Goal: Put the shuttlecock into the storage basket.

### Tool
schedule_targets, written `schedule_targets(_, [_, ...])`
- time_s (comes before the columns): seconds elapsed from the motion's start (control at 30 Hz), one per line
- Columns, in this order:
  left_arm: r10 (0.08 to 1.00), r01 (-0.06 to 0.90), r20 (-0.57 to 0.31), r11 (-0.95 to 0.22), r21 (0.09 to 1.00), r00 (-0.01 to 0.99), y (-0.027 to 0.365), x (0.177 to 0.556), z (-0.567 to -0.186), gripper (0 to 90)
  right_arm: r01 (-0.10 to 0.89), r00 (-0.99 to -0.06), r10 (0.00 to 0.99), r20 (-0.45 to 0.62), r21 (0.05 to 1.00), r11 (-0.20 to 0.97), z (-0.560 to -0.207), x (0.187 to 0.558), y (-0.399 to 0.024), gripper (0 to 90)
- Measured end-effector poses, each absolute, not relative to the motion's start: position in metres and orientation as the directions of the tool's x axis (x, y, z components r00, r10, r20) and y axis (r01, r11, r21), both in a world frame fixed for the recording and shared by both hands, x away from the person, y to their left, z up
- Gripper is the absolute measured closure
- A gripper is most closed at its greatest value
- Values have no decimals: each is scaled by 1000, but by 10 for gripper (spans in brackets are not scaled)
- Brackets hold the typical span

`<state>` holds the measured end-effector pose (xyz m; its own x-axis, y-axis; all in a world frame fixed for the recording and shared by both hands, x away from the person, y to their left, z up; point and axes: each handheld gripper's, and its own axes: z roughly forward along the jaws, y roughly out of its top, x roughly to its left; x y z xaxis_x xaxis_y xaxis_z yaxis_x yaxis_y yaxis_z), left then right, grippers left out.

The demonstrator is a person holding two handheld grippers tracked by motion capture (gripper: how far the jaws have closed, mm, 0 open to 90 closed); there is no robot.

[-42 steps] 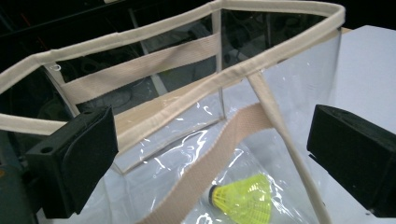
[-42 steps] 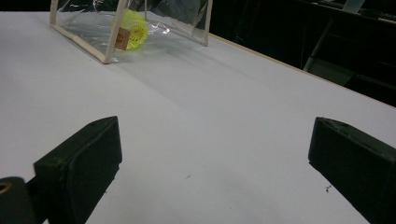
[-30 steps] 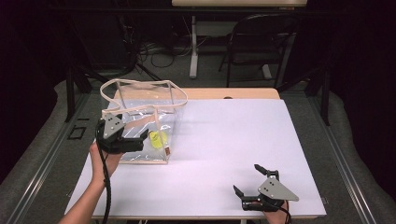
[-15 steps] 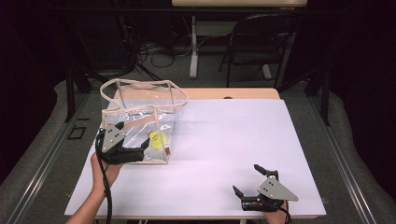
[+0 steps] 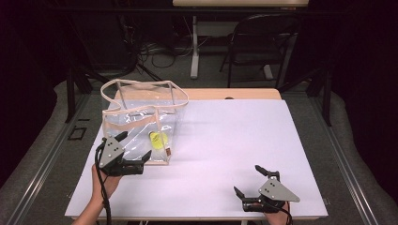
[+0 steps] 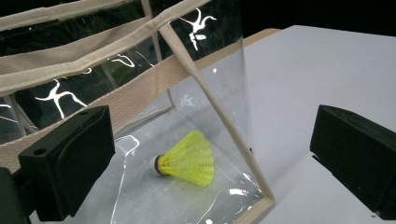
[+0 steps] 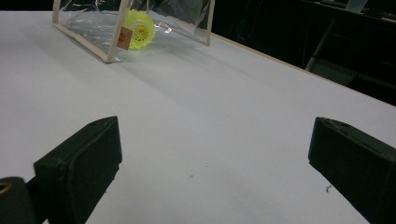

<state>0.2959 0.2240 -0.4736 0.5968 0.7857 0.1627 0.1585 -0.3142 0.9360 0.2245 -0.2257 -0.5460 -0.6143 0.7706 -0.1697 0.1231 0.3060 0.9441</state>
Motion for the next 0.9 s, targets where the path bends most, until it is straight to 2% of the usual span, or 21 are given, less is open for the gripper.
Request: schedule_targets(0.9, [731,144,161,-336,931,663,234,273,-510,1,124,-616,769,-172,943,310,-547,225,-225,22])
